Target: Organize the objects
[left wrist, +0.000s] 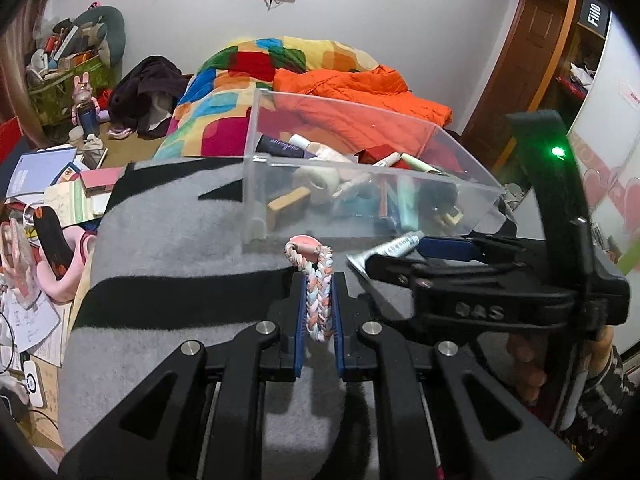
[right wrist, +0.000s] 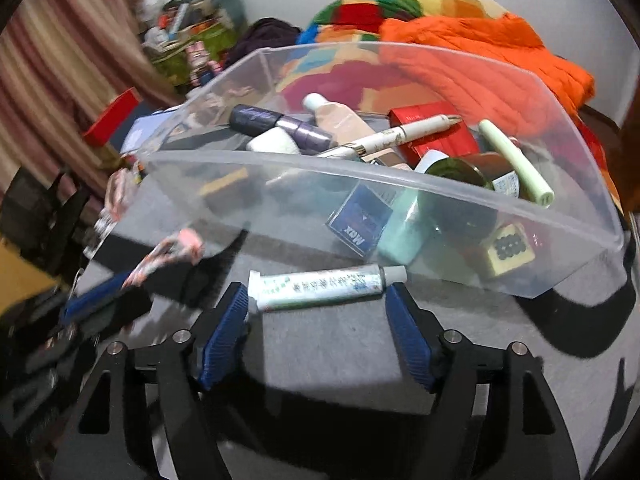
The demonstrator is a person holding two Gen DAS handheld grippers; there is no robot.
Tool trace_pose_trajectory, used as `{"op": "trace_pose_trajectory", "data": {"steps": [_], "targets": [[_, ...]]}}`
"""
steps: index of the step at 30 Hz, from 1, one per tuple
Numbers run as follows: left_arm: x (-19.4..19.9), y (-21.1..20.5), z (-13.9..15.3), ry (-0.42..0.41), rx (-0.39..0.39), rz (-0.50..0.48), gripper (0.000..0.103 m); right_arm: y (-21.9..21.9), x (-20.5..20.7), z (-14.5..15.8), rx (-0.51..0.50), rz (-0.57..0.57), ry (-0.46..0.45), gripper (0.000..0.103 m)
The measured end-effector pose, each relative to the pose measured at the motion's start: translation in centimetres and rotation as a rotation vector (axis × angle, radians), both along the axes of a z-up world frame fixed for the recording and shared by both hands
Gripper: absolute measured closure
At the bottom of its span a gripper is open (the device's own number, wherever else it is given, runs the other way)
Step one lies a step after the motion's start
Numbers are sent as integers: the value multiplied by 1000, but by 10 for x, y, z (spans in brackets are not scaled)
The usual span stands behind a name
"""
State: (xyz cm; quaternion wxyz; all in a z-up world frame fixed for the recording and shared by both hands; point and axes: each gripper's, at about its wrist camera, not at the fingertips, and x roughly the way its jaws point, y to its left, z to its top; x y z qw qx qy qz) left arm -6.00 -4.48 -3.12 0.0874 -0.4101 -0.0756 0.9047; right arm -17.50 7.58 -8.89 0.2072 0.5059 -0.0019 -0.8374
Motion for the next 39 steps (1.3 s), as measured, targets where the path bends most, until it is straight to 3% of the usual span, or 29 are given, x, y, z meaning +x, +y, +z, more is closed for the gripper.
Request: {"op": "trace_pose_trajectory", "data": {"steps": [5,14,18,23,27,29,35,39], "targets": [[6,-6,-3,1,9,2,92,-8,0,-2,28,-116,35,29],[15,-13,-25,-40,-21,-24,92,10,26,-2,174,-58,110,33],[16,-20,-27,-54,-8,-24,91,35,33,2,147,-64,79,33],[6,-13,-3,-7,-17,-46,90,53,30,10,104,-86,83,32],[-17,14,9,17,-84,-106,82,57,26,12,61,-93,82,42],[-33,26,6,-8,-103,-126,82,57,27,12,41,-83,77,44],[-76,51,-21,-152,-55,-243,81,58,29,9,17,-51,67,44],[-83,63,-23,-144,-107,-250,54,67,28,8,-8,-50,60,44]]}}
